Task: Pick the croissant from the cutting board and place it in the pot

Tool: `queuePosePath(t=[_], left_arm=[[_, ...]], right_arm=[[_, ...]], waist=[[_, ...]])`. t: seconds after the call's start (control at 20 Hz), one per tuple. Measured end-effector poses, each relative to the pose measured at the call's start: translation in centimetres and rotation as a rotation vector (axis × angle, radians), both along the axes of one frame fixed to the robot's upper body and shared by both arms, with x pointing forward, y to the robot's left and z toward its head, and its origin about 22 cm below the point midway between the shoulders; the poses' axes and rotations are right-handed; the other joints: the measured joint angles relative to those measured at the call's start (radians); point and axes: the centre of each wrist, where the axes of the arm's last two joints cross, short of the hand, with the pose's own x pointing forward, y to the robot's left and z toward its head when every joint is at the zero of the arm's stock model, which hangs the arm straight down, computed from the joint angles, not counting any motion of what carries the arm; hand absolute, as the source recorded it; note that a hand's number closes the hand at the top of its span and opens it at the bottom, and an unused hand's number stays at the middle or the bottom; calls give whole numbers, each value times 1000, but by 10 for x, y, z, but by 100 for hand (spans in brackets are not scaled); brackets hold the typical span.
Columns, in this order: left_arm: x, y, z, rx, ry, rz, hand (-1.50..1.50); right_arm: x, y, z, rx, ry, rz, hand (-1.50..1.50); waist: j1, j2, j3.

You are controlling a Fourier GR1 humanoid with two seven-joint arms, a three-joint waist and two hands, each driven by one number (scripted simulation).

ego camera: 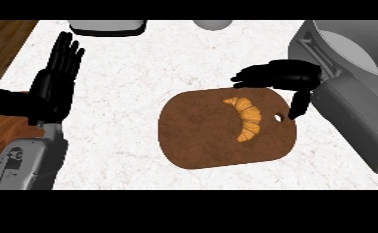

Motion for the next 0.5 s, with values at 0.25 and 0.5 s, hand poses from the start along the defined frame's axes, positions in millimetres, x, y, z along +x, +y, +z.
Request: queuePosePath(t=[0.25, 0.5], left_arm=[[-2, 8, 4, -1, -1, 9, 0], [0, 5, 5, 2, 1, 10, 0]], right_arm=[[-4, 4, -15, 25, 3, 26, -150], [-6, 14, -17, 37, -12, 44, -150]], waist=[[-5, -2, 0], [-11, -4, 0]])
